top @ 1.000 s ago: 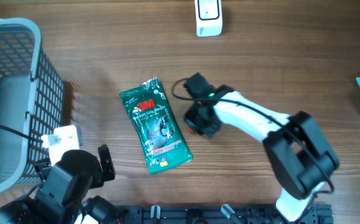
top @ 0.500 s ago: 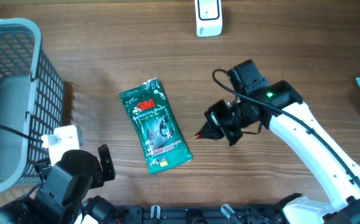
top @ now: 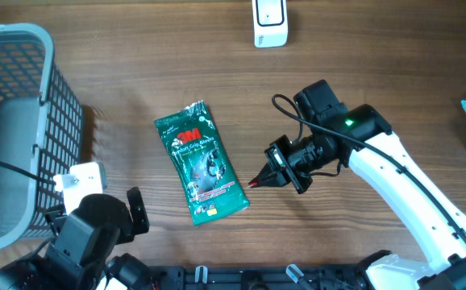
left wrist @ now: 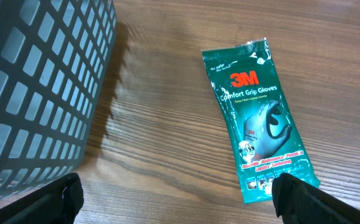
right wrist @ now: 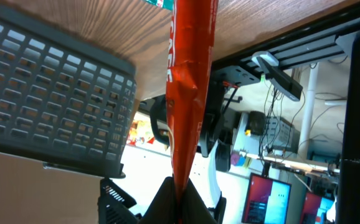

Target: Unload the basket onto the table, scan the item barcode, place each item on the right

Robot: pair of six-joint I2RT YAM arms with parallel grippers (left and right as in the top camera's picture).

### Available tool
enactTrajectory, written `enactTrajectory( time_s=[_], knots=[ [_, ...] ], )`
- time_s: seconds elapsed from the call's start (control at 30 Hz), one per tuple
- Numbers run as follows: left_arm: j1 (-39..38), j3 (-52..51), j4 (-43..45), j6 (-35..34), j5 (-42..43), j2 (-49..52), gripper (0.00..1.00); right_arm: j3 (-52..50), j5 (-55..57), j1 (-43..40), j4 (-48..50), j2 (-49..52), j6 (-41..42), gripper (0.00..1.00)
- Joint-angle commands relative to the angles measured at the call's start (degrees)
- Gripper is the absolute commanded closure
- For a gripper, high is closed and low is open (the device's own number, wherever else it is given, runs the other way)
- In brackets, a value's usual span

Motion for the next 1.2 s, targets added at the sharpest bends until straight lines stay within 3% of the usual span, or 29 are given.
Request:
enactTrajectory(
  time_s=[0.0, 0.13, 0.37, 0.6, 0.7, 0.77, 0.87, 1.0, 1.07, 1.1, 1.17],
  knots=[
    [0.3, 0.7, 0.1, -1.0, 0.1, -0.2, 0.0, 0.3, 8.0, 0.0, -0.5, -0.6, 0.2, 0.96],
    [0.3, 0.7, 0.1, -1.0, 0.1, -0.2, 0.0, 0.3, 17.0, 0.0, -4.2, -0.6, 5.9, 0.96],
    [0.3, 0.7, 0.1, -1.0, 0.1, -0.2, 0.0, 0.3, 24.7, 0.1, -0.7, -0.5, 3.8, 0.96],
    [0.3, 0.7, 0.1, -1.0, 0.1, -0.2, 0.0, 0.1, 28.2, 4.7, 13.5, -0.2, -19.1, 0.94],
    [0.3, 0.7, 0.1, -1.0, 0.1, -0.2, 0.0, 0.1, 28.2, 9.4, 21.4, 0.6, -25.5, 0.78],
    [0.3, 0.7, 0.1, -1.0, 0.1, -0.2, 0.0, 0.1, 28.2, 13.6, 25.3, 1.4, -30.4, 0.79],
    [0.3, 0.7, 0.1, -1.0, 0.1, -0.2, 0.0, 0.0, 28.3, 17.8, 25.7, 1.9, -37.0, 0.95],
    [0.3, 0.7, 0.1, -1.0, 0.1, -0.2, 0.0, -1.4, 28.3, 19.5, 24.6, 1.9, -43.0, 0.94],
    [0.3, 0.7, 0.1, -1.0, 0.1, -0.2, 0.0, -1.6, 29.5, 19.5, 24.2, 1.9, -45.3, 0.84],
    [0.3, 0.7, 0.1, -1.0, 0.1, -0.2, 0.0, -1.6, 31.3, 19.5, 24.3, 1.9, -45.7, 0.67],
    [0.3, 0.7, 0.1, -1.0, 0.1, -0.2, 0.0, -1.6, 37.0, 19.5, 25.2, 1.9, -45.7, 0.56]
  ],
)
